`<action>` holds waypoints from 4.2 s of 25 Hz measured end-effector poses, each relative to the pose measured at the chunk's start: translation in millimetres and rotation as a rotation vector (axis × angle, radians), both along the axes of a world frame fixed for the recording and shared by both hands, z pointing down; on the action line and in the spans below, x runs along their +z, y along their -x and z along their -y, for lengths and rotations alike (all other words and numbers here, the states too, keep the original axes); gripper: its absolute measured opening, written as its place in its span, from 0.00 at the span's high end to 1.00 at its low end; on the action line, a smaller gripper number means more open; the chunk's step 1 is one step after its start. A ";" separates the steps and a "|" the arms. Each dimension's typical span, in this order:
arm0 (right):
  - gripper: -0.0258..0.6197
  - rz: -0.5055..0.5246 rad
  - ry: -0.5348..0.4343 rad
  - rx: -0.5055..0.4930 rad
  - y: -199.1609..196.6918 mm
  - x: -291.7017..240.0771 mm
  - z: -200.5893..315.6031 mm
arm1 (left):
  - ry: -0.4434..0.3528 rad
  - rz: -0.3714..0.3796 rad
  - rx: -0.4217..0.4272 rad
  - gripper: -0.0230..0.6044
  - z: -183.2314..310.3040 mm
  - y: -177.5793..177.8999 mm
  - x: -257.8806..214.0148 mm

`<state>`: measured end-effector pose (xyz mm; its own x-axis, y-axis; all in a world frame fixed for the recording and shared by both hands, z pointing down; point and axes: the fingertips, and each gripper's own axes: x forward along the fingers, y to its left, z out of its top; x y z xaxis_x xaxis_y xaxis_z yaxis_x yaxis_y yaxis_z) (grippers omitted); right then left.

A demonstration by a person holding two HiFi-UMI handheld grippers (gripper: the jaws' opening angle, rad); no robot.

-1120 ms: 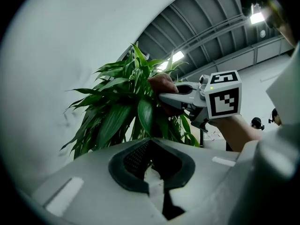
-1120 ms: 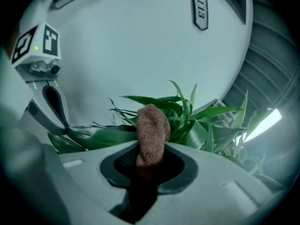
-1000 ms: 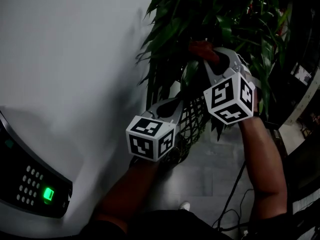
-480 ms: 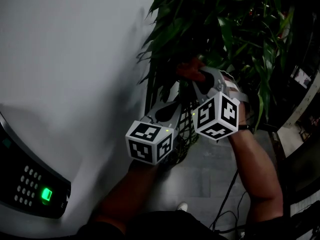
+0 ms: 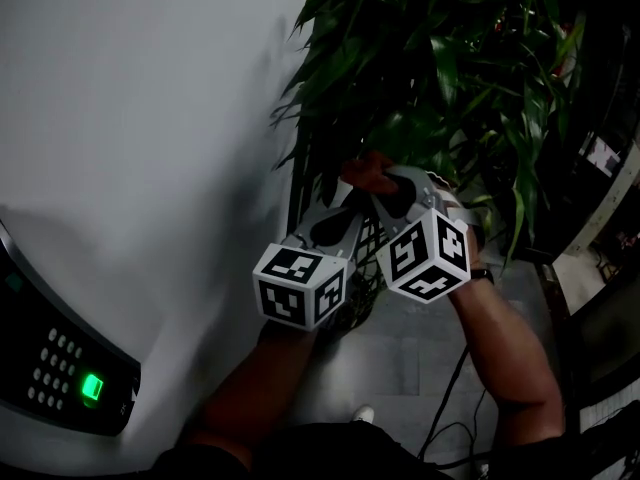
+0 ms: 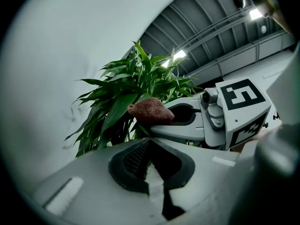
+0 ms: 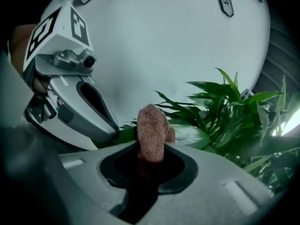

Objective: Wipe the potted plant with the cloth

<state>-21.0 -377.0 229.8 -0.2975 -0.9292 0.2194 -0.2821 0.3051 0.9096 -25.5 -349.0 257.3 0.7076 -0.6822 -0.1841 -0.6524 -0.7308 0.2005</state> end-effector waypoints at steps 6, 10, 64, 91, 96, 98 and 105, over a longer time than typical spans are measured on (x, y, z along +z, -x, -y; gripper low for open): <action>0.85 0.097 0.124 -0.039 4.9 15.2 -10.5 | 0.005 0.000 -0.006 0.94 1.6 -0.4 0.8; 0.85 0.101 0.195 -0.052 5.8 22.6 -18.8 | 0.010 -0.001 -0.014 0.94 3.3 1.6 2.2; 0.85 -0.156 0.283 -0.072 2.4 28.1 -22.2 | 0.014 0.030 -0.002 0.94 0.1 -9.1 11.3; 0.85 -0.164 -0.315 0.114 -29.9 -113.6 34.2 | -0.016 0.021 0.017 0.94 -7.7 -10.1 1.4; 0.85 -0.174 -0.303 0.113 -28.0 -103.7 34.5 | -0.015 0.022 0.017 0.94 -7.1 -9.9 2.3; 0.85 -0.177 -0.295 0.109 -27.1 -99.7 33.3 | -0.012 0.021 0.016 0.94 -6.9 -10.0 2.9; 0.85 -0.187 -0.238 0.096 -27.1 -77.7 28.8 | -0.002 0.024 0.010 0.94 -5.5 -11.4 7.3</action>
<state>6.0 -405.8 152.1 -0.1809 -0.9829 0.0352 -0.1203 0.0576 0.9911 -14.1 -343.5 264.6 0.7187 -0.6745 -0.1689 -0.6495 -0.7379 0.1833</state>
